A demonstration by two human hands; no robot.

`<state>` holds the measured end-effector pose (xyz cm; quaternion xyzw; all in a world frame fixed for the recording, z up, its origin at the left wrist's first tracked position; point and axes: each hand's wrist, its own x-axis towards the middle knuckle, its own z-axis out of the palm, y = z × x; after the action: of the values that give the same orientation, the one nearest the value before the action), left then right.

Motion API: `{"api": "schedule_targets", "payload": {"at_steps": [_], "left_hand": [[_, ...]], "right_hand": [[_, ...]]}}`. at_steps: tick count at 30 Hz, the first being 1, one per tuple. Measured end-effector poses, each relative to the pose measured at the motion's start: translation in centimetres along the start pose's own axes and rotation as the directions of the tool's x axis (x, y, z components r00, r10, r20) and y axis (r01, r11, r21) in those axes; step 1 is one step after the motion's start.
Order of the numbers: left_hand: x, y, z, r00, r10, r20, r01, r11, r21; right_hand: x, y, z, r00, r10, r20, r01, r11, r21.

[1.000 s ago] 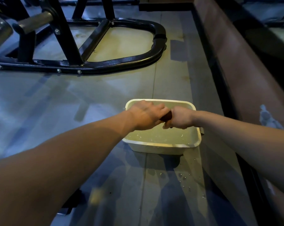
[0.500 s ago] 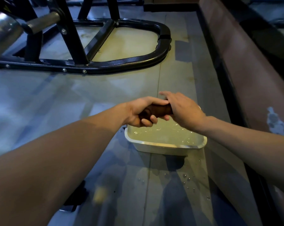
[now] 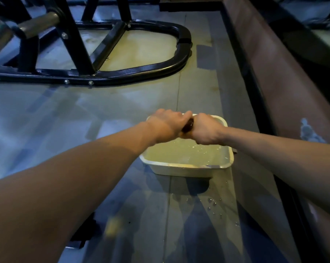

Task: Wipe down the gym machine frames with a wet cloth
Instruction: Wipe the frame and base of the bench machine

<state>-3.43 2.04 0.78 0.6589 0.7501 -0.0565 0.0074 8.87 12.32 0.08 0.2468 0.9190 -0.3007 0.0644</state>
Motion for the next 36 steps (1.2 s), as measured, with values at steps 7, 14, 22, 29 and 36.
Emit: {"api": "schedule_targets", "payload": {"at_steps": [7, 14, 22, 29, 36], "left_hand": [[-0.3, -1.7, 0.9, 0.971, 0.215, -0.103, -0.200, 0.971, 0.134], [-0.2, 0.0, 3.0, 0.986, 0.056, -0.158, -0.058, 0.998, -0.009], [0.8, -1.2, 1.4, 0.756, -0.241, 0.609, 0.592, -0.145, -0.793], [-1.4, -2.1, -0.7, 0.734, 0.222, 0.642, 0.678, -0.180, -0.713], [0.2, 0.5, -1.3, 0.832, -0.033, 0.554, 0.517, 0.409, -0.752]], "right_hand": [[0.6, 0.9, -1.1, 0.945, -0.013, 0.325, -0.117, 0.920, 0.375], [1.6, 2.4, -0.1, 0.974, 0.035, 0.224, -0.072, 0.984, 0.162], [1.2, 3.9, -0.1, 0.862, -0.445, -0.241, 0.294, 0.828, -0.478], [0.6, 3.7, 0.4, 0.764, -0.610, -0.211, 0.466, 0.747, -0.475], [0.1, 3.2, -0.9, 0.934, -0.320, -0.161, 0.238, 0.890, -0.389]]}}
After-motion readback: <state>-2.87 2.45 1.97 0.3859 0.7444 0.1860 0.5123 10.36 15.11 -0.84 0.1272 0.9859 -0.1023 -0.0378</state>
